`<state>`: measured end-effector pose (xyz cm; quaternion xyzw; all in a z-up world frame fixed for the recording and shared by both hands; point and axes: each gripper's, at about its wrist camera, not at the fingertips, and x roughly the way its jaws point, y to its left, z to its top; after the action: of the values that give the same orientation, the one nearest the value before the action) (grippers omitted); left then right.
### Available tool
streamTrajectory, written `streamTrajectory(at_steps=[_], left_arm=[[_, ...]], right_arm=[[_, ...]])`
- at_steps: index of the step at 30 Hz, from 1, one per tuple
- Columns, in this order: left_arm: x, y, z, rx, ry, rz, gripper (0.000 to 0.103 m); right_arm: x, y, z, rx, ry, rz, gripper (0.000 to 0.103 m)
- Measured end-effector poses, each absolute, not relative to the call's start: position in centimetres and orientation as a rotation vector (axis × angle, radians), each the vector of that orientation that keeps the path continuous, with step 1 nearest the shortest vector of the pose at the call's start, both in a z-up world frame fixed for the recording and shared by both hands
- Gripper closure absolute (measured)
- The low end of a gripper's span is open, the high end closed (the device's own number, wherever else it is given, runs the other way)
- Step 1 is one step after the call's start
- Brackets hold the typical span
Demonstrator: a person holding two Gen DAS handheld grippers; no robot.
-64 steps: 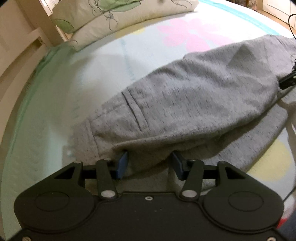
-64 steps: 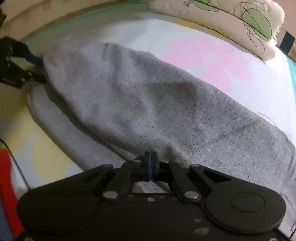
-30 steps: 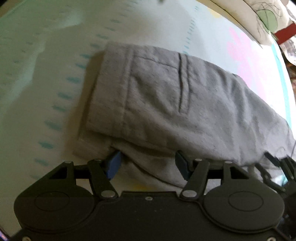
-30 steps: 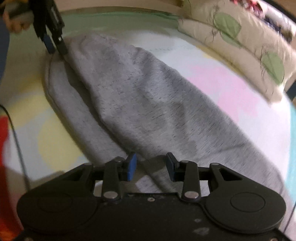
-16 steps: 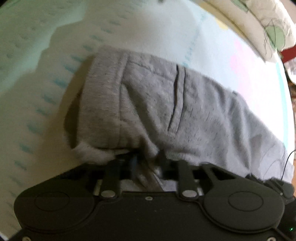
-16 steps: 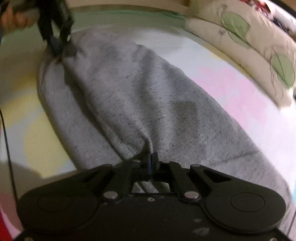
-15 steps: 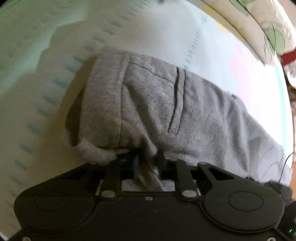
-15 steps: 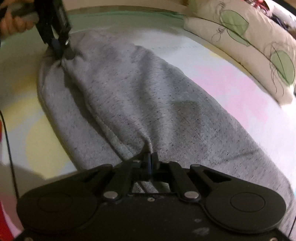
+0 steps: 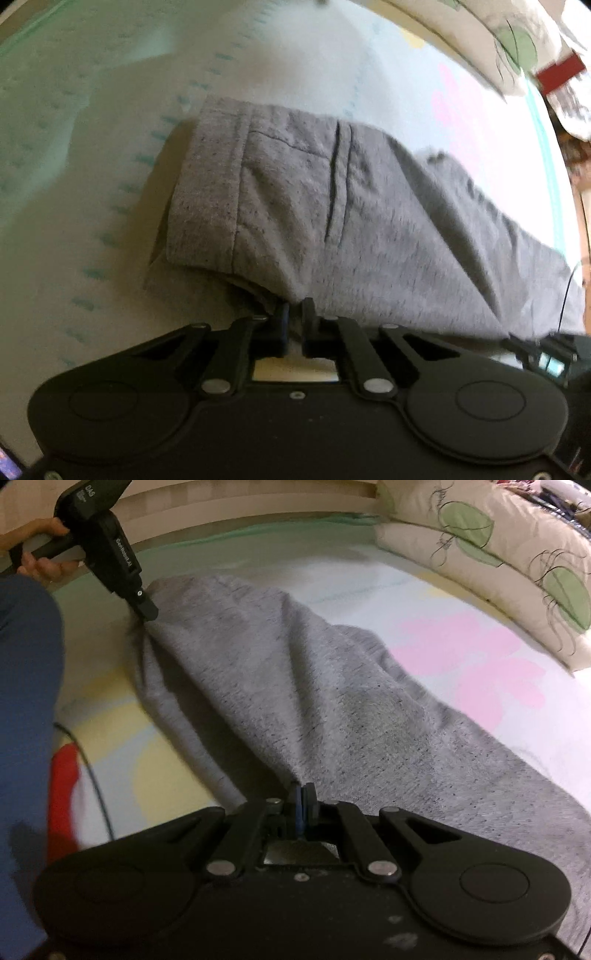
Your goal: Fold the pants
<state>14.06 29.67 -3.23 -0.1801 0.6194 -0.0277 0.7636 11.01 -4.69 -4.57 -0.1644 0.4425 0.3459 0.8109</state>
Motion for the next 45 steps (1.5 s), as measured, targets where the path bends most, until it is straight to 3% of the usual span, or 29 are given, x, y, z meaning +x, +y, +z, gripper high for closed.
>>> streamTrajectory(at_steps=[2, 7, 10, 13, 15, 17, 23, 27, 30, 32, 33, 35, 41, 45], left_arm=[[13.7, 29.6, -4.0, -0.368, 1.391, -0.064, 0.100], [12.8, 29.0, -3.1, -0.274, 1.397, -0.122, 0.098], [13.1, 28.3, -0.2, -0.175, 1.311, -0.116, 0.090], [14.5, 28.5, 1.6, -0.161, 1.244, -0.098, 0.075], [15.9, 28.2, 2.0, -0.128, 1.215, -0.068, 0.058], [17.1, 27.9, 1.7, -0.077, 1.190, -0.019, 0.053], [19.5, 29.8, -1.0, -0.067, 1.203, 0.091, 0.052], [20.3, 31.3, -3.4, -0.130, 1.259, 0.095, 0.043], [20.2, 31.1, -5.2, -0.094, 1.306, 0.039, 0.043], [19.7, 30.7, -5.6, -0.071, 1.293, 0.007, 0.049], [19.5, 30.7, -5.5, -0.094, 1.286, -0.013, 0.072], [18.9, 30.6, -5.2, -0.103, 1.274, -0.018, 0.085], [16.2, 30.0, -3.6, -0.038, 1.272, -0.088, 0.100], [14.9, 30.3, -3.1, -0.038, 1.288, -0.111, 0.102]], right_arm=[[10.9, -4.5, -5.9, -0.373, 0.972, 0.750, 0.102], [10.7, -3.2, -8.5, -0.480, 0.998, 0.768, 0.101], [11.4, -4.0, -7.1, -0.382, 0.989, 0.775, 0.091], [13.5, -5.2, -4.9, -0.243, 1.004, 0.748, 0.084], [15.4, -6.2, -3.4, -0.155, 0.994, 0.718, 0.081], [17.7, -6.7, -2.4, -0.062, 0.998, 0.678, 0.077], [24.4, -6.5, -1.4, 0.068, 0.976, 0.587, 0.075], [28.6, -5.2, -2.3, 0.140, 0.997, 0.577, 0.073], [31.3, -4.3, -3.2, 0.190, 1.020, 0.562, 0.073], [33.0, -3.6, -4.3, 0.217, 1.051, 0.559, 0.072], [33.5, -3.2, -4.3, 0.226, 1.067, 0.563, 0.072], [34.8, -2.6, -5.4, 0.249, 1.111, 0.574, 0.072], [36.3, -1.5, -7.2, 0.275, 1.182, 0.643, 0.072], [36.8, 0.2, -8.1, 0.178, 1.204, 0.670, 0.072]])
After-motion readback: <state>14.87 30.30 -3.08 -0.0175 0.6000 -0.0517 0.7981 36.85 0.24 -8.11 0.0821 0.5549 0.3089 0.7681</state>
